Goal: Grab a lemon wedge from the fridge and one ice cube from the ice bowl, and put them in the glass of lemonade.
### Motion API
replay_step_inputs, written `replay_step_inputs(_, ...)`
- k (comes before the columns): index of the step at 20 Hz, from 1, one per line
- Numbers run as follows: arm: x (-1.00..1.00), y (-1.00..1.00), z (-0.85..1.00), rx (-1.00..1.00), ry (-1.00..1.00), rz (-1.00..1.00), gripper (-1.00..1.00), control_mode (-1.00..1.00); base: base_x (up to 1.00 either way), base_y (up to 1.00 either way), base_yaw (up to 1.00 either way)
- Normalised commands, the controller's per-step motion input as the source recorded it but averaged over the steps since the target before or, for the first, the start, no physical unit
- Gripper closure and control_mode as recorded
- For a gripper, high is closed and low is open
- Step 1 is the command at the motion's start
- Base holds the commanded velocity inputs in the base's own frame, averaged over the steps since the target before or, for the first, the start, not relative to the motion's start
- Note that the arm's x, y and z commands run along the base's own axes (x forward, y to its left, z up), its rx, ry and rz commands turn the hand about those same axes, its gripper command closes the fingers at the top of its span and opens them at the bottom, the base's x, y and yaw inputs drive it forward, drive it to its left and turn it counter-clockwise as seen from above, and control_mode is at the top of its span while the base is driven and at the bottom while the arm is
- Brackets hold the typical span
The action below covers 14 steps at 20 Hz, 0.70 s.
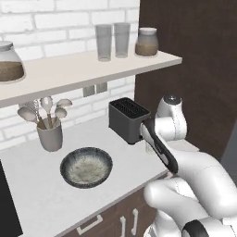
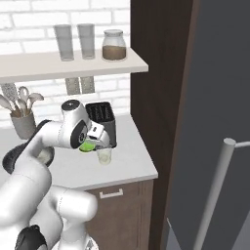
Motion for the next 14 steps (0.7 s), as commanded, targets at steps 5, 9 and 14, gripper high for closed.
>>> replay_step_inputs(5,0.52,-0.05,-0.05,0.06,0.08,-0.02,1.0,-1.0,0.0,0.0,0.0)
replay_step_inputs(9,0.38,-0.06,0.0,0.0,0.19,0.0,1.0,-1.0,0.0,0.0,0.0)
replay_step_inputs(14,0.05,-0.01,0.0,0.0,0.02,0.0,1.0,-1.0,0.0,0.0,0.0)
